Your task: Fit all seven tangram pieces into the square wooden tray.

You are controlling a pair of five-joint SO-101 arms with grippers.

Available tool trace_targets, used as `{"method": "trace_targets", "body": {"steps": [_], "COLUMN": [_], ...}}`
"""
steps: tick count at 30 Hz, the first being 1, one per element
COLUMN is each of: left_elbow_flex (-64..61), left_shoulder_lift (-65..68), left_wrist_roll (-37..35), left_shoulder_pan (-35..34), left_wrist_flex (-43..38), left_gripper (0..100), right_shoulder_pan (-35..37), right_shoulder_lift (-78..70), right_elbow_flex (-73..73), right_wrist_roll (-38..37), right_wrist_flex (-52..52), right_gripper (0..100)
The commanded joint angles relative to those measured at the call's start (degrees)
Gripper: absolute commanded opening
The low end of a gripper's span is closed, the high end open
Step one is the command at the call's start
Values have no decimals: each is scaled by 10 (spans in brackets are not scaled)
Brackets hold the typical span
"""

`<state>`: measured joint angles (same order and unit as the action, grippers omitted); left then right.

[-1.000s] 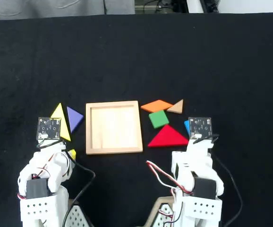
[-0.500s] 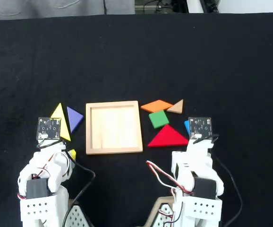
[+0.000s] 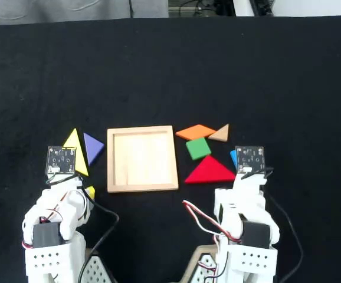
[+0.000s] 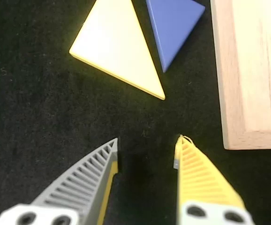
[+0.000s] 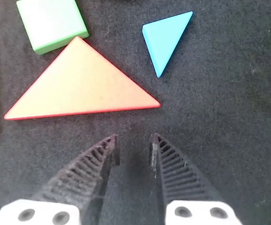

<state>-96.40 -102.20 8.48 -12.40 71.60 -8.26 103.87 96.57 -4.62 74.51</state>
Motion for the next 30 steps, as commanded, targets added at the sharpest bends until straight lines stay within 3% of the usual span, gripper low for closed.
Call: {"method": "trace_targets", "body": {"steps": [1,25,30], "left_elbow_flex": [-11,-11,-11], "left_shoulder_lift": [-4,-4,-6], "left_wrist_roll": [2,0,0], "left_shoulder_pan": [-5,-1,15], "left_wrist_flex": [3,3,-53], "left_gripper": [203,203,203], "right_shoulder_pan": [3,3,11], "right_shoulder_lift": [46,46,46], "right_elbow_flex": [0,0,0], "right_wrist_roll": [3,5,3], "right_wrist_flex": [4,4,-28], "right_gripper": [121,123,123]}}
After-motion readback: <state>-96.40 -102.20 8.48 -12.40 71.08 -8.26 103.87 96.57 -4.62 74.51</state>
